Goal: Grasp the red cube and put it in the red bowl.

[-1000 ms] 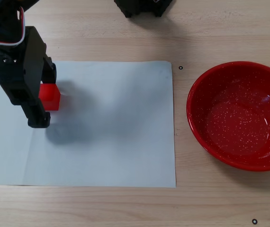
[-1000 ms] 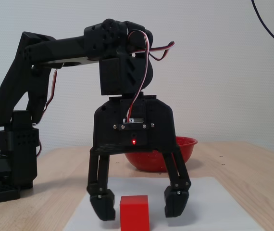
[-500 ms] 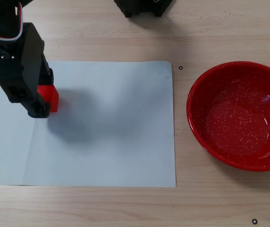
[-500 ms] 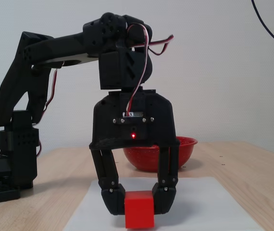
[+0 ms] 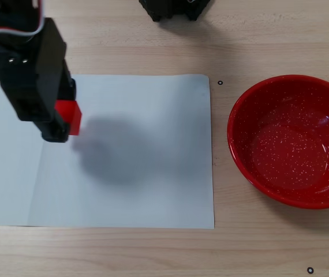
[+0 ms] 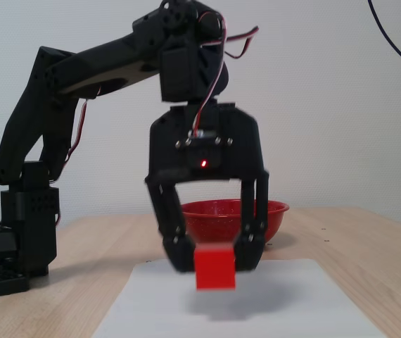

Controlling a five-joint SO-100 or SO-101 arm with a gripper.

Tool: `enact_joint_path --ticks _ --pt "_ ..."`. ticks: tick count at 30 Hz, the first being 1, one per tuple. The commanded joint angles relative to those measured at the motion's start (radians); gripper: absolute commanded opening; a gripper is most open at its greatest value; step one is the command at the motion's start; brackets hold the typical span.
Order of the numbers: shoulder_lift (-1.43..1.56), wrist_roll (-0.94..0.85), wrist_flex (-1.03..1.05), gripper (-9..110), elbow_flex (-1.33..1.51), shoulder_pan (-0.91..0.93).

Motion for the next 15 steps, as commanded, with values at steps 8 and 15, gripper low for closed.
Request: enact_joint_path --ticks 8,15 --pt "0.327 -0.115 0.075 0 -0.103 0.193" --pt "0.416 -0.201 0.098 0 -0.098 0.403"
